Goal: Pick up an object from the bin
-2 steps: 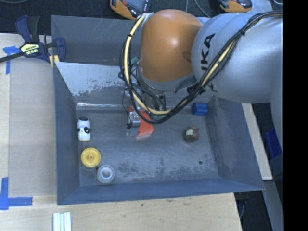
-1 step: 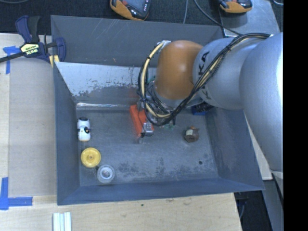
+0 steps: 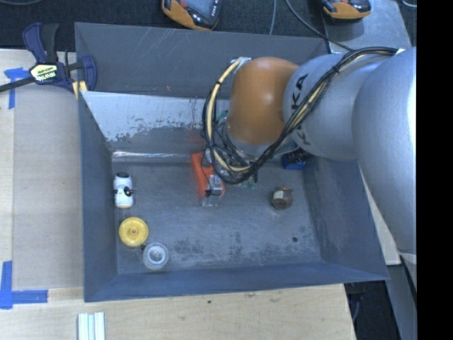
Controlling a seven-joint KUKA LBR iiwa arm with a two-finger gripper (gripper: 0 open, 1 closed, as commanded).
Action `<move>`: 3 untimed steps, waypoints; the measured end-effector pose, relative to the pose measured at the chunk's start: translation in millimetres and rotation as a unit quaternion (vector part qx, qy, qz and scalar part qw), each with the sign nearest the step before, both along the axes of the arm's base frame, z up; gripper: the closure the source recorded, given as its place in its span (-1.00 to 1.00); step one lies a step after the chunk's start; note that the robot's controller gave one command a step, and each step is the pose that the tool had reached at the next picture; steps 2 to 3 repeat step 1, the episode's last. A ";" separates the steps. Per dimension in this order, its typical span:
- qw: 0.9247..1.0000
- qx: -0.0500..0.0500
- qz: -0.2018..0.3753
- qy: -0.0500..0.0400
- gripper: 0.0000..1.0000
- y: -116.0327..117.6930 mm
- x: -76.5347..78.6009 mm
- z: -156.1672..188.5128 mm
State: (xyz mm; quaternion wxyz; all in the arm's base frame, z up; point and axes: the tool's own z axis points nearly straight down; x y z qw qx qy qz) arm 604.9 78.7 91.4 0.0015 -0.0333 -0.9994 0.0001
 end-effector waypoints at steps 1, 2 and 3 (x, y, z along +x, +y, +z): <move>1.000 0.001 0.008 -0.007 1.00 6.7 23.9 127.7; 1.000 0.001 0.008 -0.007 1.00 6.7 23.9 127.7; 1.000 0.001 0.008 -0.007 1.00 6.7 23.9 127.7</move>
Offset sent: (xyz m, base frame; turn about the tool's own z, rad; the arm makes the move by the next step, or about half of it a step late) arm 0.0209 0.0073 0.1217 -0.0205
